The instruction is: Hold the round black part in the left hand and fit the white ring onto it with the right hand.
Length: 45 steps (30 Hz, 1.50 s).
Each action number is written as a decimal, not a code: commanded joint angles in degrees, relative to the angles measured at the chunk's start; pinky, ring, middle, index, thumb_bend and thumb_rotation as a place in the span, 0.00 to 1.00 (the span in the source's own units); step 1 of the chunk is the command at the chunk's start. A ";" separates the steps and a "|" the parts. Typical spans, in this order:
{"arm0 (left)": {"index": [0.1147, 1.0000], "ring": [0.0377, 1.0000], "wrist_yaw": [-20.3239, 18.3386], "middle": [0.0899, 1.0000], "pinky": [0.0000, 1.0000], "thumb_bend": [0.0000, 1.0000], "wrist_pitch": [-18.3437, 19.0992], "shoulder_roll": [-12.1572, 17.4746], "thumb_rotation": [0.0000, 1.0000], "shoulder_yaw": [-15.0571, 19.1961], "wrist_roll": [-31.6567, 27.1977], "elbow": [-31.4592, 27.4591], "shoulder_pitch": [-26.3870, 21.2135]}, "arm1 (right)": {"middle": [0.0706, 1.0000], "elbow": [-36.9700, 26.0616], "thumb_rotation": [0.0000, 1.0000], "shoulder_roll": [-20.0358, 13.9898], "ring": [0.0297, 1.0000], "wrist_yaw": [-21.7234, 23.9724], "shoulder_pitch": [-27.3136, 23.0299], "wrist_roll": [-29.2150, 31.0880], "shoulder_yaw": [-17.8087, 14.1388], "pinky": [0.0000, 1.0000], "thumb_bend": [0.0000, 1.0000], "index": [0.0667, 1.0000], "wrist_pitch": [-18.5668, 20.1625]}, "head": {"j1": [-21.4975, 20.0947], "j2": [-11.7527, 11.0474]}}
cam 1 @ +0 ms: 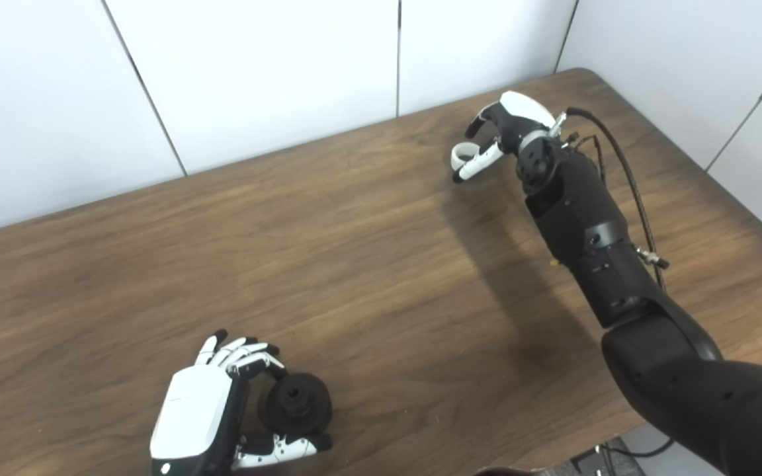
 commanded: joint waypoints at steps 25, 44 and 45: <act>0.42 0.82 -0.82 0.71 0.97 0.52 0.21 0.09 0.05 0.27 0.88 -1.57 0.55 | 0.94 -0.76 0.23 -1.96 1.00 -0.32 -1.68 -0.82 -0.07 1.00 0.83 0.64 -0.42 | -0.02 0.42; 0.42 0.82 -0.83 0.71 0.98 0.52 0.34 -0.15 0.05 0.15 1.31 -1.59 0.50 | 0.91 -1.09 0.15 -2.64 1.00 -4.19 -0.88 3.42 2.11 1.00 0.59 0.48 -1.30 | 0.25 0.57; 0.42 0.82 -0.71 0.71 0.97 0.52 0.30 -0.17 0.05 0.16 1.39 -1.51 0.48 | 0.90 -0.83 0.14 -2.72 1.00 -5.45 -0.71 4.40 2.08 1.00 0.55 0.46 -1.84 | 0.22 0.55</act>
